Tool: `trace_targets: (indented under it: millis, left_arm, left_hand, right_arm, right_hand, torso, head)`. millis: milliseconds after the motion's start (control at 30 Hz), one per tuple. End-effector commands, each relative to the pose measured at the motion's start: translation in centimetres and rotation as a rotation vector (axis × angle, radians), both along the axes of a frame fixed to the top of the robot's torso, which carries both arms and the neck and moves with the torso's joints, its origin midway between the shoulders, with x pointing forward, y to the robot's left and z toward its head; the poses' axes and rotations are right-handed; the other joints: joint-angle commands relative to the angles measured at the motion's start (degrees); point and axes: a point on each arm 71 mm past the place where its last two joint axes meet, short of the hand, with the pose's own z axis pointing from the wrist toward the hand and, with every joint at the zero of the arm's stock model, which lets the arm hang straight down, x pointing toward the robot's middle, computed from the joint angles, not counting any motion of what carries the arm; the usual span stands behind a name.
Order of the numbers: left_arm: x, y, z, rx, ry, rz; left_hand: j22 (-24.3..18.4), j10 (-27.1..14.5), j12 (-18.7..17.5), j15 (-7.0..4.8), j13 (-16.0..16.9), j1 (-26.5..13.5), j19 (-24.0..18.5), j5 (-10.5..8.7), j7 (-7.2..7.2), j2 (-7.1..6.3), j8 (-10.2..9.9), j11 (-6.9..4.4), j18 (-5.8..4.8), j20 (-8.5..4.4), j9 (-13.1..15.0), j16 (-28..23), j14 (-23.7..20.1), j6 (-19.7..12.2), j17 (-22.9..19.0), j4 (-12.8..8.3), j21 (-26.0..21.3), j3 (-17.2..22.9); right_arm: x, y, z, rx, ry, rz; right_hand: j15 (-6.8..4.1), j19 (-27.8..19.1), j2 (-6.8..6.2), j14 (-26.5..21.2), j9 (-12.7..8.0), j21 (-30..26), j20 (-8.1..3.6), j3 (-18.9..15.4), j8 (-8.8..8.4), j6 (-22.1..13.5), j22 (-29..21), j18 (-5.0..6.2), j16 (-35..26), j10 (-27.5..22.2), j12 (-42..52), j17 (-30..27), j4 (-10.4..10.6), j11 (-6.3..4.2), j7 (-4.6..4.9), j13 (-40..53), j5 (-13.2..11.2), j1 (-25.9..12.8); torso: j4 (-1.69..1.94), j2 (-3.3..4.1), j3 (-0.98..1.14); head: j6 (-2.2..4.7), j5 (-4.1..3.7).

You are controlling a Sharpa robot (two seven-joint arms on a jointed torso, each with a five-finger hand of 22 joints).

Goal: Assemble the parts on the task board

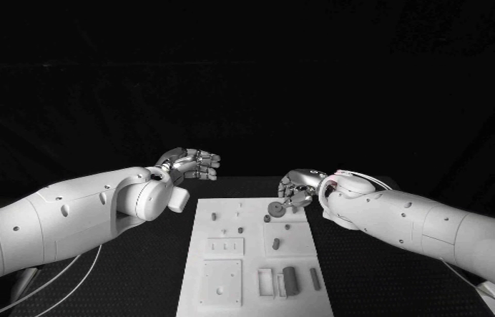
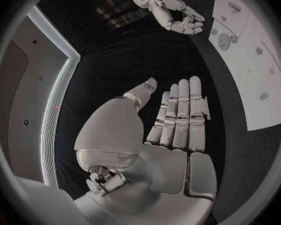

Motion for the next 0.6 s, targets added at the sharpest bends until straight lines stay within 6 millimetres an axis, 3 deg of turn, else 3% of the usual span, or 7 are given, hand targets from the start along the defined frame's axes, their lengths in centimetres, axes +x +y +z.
trace_targets:
  millis: [33,200,433,600]
  left_arm:
    - [-0.2,-0.4,0.3,-0.006,-0.018,-0.026]
    - [-0.3,-0.5,0.3,-0.008,-0.016,-0.030]
    - [-0.3,-1.1,0.3,-0.011,-0.015,-0.042]
    - [-0.3,-1.2,0.3,-0.012,-0.016,-0.044]
  left_hand:
    - [0.10,0.25,-0.42,0.05,-0.10,-0.83,0.40,0.36,0.44,-0.10,-0.31,0.13,0.38,0.13,-0.11,-0.34,0.26,0.05,0.17,-0.37,-0.35,0.00]
    - [0.14,0.26,-0.57,0.07,-0.10,-1.11,0.39,0.35,0.52,-0.17,-0.35,0.16,0.37,0.15,-0.18,-0.51,0.29,0.03,0.33,-0.47,-0.41,0.12]
    - [0.21,0.26,-0.77,0.09,-0.09,-1.49,0.38,0.35,0.67,-0.22,-0.44,0.20,0.38,0.16,-0.29,-0.76,0.31,-0.06,0.55,-0.61,-0.49,0.29]
    - [0.24,0.28,-0.87,0.09,-0.09,-1.68,0.39,0.35,0.70,-0.21,-0.47,0.21,0.38,0.17,-0.33,-0.89,0.34,-0.08,0.68,-0.66,-0.52,0.39]
  right_arm:
    - [-0.1,0.3,-0.4,-0.092,-0.062,0.012]
    - [-0.2,1.1,-0.8,-0.103,-0.079,0.021]
    - [-0.5,2.1,-1.1,-0.118,-0.087,0.032]
    - [-0.4,2.6,-1.0,-0.130,-0.101,0.032]
  right_hand:
    - [-0.51,-0.37,-0.70,0.04,-0.17,0.47,-0.31,-0.64,-0.47,-0.29,1.46,2.46,0.34,0.68,0.19,0.14,0.04,-0.07,0.20,0.25,0.22,-0.10]
    - [-0.84,-0.16,-1.09,0.39,-0.30,1.46,-0.46,-0.97,-0.73,-0.23,1.47,2.46,0.99,2.00,0.59,0.61,0.09,-0.43,0.11,1.01,0.22,-0.68]
    - [-1.86,0.83,-1.45,1.35,-0.57,4.27,-1.35,-1.52,-1.37,-0.20,1.50,2.46,3.64,5.30,2.75,2.33,0.09,-1.49,-0.55,4.21,0.21,-1.36]
    - [-2.25,0.77,-1.26,1.21,-0.76,6.46,-1.90,-1.55,-2.01,-0.18,1.44,2.46,5.44,5.53,4.59,3.60,0.12,-1.85,-0.85,8.38,0.24,-1.46]
  torso:
    - [0.62,1.18,-0.09]
    - [1.02,1.98,-0.14]
    - [1.61,2.90,-0.43]
    - [1.81,3.32,-0.61]
  head:
    - [-0.20,-0.17]
    - [-0.26,-0.28]
    - [-0.49,-0.72]
    - [-0.50,-0.95]
